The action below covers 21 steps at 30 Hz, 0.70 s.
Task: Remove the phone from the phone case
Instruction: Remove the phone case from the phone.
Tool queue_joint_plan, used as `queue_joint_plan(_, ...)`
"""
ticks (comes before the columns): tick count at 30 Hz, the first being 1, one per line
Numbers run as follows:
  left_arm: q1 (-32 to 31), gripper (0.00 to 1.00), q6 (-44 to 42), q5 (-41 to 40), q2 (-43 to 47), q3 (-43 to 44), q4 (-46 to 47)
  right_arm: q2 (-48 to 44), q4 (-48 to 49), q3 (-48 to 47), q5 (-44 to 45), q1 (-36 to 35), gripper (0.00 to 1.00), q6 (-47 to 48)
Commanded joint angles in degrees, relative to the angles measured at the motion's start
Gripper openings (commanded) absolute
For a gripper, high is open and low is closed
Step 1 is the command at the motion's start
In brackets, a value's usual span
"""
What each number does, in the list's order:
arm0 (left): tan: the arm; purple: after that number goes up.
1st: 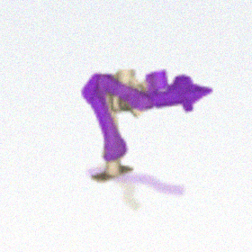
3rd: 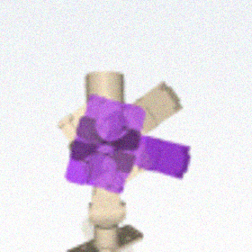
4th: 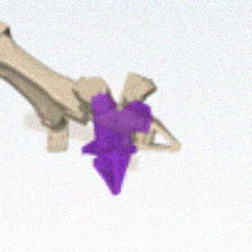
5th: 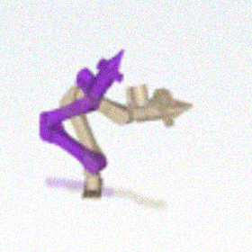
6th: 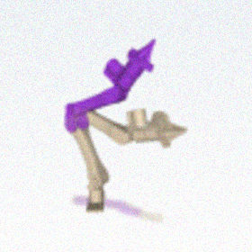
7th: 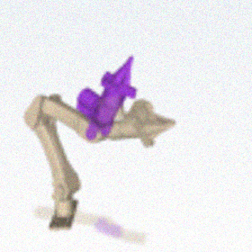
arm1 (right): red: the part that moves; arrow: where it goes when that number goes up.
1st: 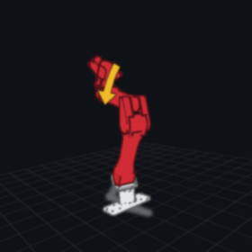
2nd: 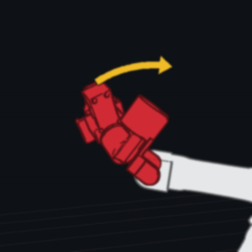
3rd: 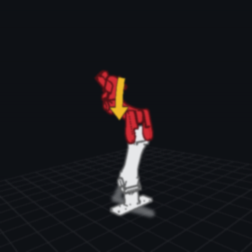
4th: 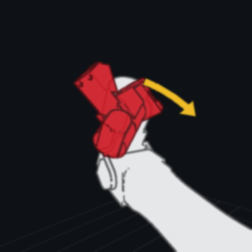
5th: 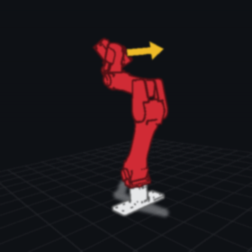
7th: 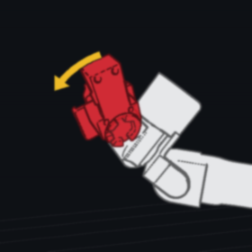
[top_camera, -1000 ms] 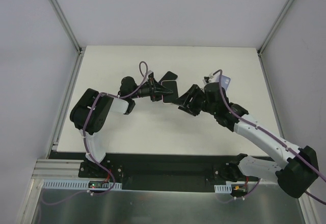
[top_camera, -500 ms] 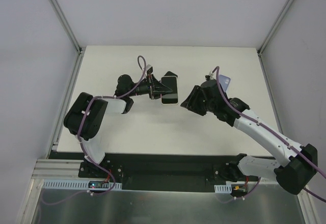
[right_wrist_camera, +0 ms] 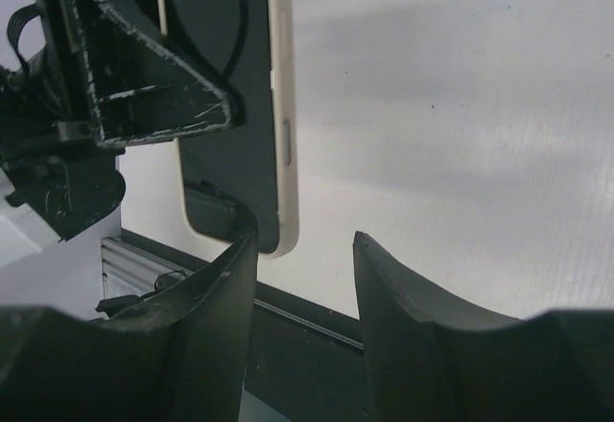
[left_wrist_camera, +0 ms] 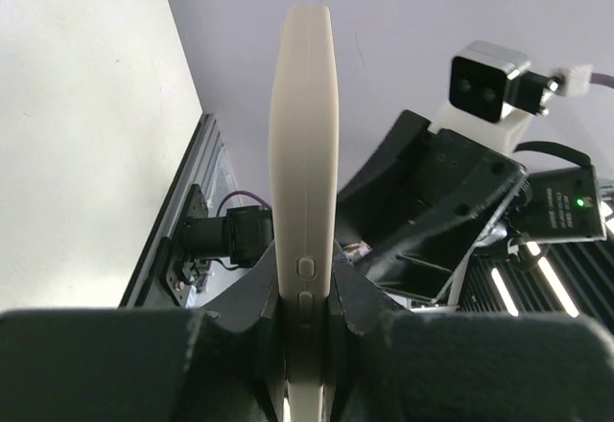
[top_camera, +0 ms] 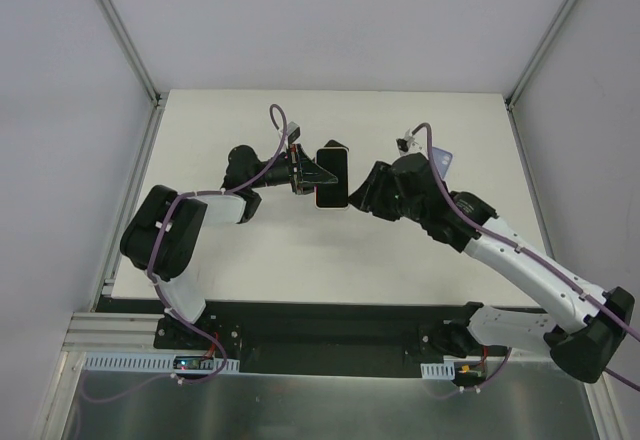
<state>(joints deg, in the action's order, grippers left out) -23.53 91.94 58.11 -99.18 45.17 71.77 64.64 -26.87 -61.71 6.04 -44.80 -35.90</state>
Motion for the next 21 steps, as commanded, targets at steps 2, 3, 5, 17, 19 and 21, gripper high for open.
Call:
queue_joint_plan(2,0.3,0.00,-4.2,1.0,4.3,1.1,2.5,-1.5,-1.1,-2.8,3.4,-2.8,0.47,2.3)
queue_joint_plan(3,0.3,0.00,-4.4,1.0,4.4,1.1,2.0,-1.4,-1.1,-2.7,3.4,-2.7,0.47,2.2)
queue_joint_plan(5,0.3,0.00,-4.3,0.9,4.4,1.1,1.9,-1.3,-1.5,-2.8,3.6,-3.0,0.47,2.4)
queue_joint_plan(17,0.3,0.00,-4.7,0.9,5.1,1.5,1.4,3.1,-5.2,-4.1,4.4,-3.8,0.46,2.9)
queue_joint_plan(19,0.3,0.00,-5.3,1.0,5.4,1.5,0.8,2.8,-5.1,-4.2,4.9,-4.1,0.45,3.0)
queue_joint_plan(21,0.3,0.00,-5.9,1.0,5.6,1.5,-0.1,2.1,-5.0,-4.1,6.4,-4.6,0.45,2.9)
